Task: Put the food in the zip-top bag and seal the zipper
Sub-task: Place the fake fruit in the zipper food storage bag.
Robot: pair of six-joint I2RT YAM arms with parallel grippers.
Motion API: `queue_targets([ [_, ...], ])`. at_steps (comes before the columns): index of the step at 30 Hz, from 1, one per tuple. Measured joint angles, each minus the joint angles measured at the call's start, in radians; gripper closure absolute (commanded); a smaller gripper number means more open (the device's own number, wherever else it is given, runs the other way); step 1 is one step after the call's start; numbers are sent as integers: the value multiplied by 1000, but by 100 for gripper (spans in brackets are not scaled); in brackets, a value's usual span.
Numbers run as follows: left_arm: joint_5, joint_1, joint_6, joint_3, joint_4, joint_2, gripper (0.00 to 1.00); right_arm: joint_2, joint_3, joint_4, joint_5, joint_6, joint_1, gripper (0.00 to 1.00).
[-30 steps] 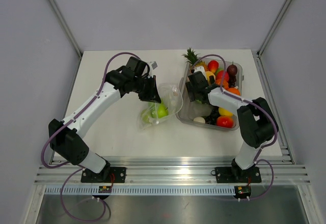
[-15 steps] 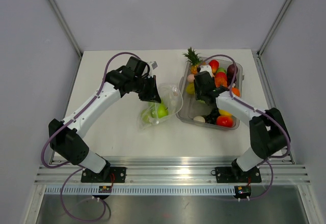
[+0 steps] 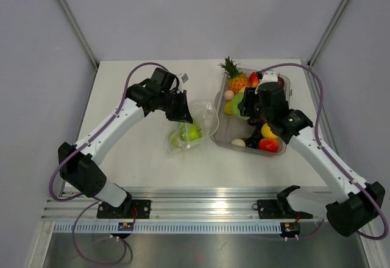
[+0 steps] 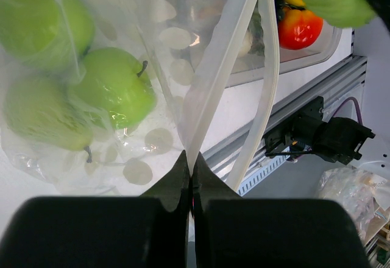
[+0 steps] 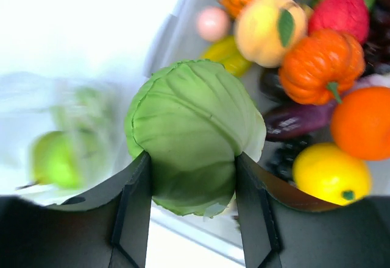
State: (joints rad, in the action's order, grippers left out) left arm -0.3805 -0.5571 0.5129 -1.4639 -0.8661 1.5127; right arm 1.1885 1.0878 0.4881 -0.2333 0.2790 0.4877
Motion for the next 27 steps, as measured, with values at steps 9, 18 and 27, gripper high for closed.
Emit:
queue_targets([
  [9,16,0,-1,0,-4,0,100,-94,139,-4,143,127,159,57],
  [18,18,0,0,0,-9,-7,100,86,126,-58,163,208,264,56],
  [27,18,0,0,0,-26,-52,100,270,151,-55,159,230,264,9],
])
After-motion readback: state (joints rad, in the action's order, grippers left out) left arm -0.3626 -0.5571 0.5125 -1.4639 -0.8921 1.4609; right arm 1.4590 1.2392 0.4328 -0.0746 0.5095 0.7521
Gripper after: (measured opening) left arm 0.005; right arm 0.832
